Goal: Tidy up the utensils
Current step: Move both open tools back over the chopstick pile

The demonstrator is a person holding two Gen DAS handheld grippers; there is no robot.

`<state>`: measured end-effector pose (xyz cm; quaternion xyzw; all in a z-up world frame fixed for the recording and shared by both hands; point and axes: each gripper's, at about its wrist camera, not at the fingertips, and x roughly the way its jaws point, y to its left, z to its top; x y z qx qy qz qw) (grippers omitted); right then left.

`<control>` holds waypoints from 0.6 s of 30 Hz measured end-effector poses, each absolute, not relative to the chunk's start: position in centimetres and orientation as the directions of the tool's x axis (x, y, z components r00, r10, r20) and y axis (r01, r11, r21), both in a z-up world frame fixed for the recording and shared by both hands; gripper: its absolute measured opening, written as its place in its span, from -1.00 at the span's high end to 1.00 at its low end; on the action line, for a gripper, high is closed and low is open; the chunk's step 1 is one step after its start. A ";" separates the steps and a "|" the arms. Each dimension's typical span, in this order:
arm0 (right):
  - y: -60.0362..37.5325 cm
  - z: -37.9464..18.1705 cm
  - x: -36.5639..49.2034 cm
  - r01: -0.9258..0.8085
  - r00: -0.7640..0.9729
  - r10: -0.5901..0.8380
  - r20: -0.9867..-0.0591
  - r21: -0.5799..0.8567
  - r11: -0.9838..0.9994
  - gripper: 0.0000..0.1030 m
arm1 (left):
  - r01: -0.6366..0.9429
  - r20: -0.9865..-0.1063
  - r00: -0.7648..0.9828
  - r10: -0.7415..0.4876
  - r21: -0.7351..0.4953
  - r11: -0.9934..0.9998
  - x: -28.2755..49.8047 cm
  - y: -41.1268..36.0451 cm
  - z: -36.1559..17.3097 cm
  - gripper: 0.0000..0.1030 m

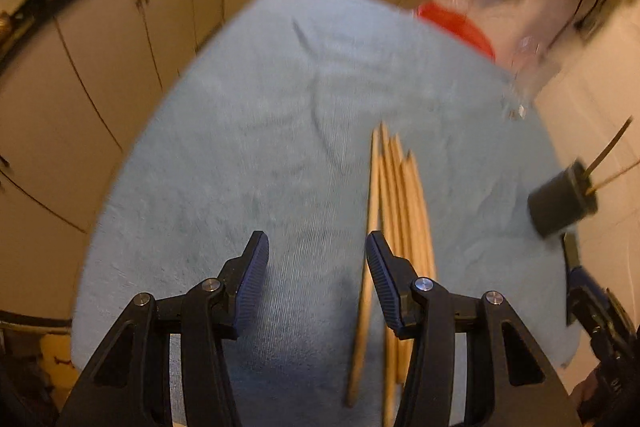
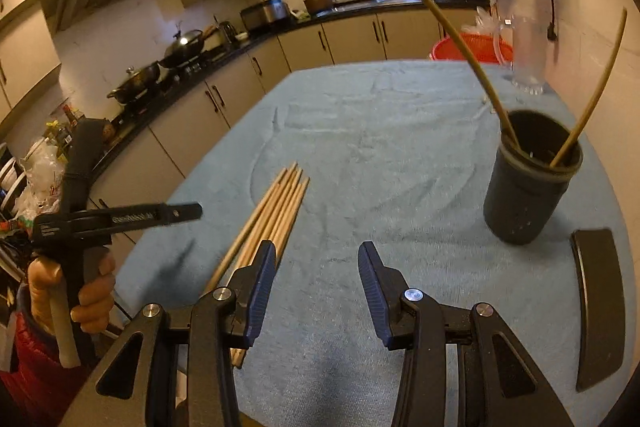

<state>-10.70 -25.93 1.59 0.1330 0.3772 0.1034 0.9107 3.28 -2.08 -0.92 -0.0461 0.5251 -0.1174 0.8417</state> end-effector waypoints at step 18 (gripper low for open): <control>-25.4 -0.3 -8.7 -0.072 0.614 0.305 -0.728 0.334 0.940 0.10 | 0.235 -0.915 0.362 -0.177 -0.094 0.967 6.4 -7.2 -4.1 0.79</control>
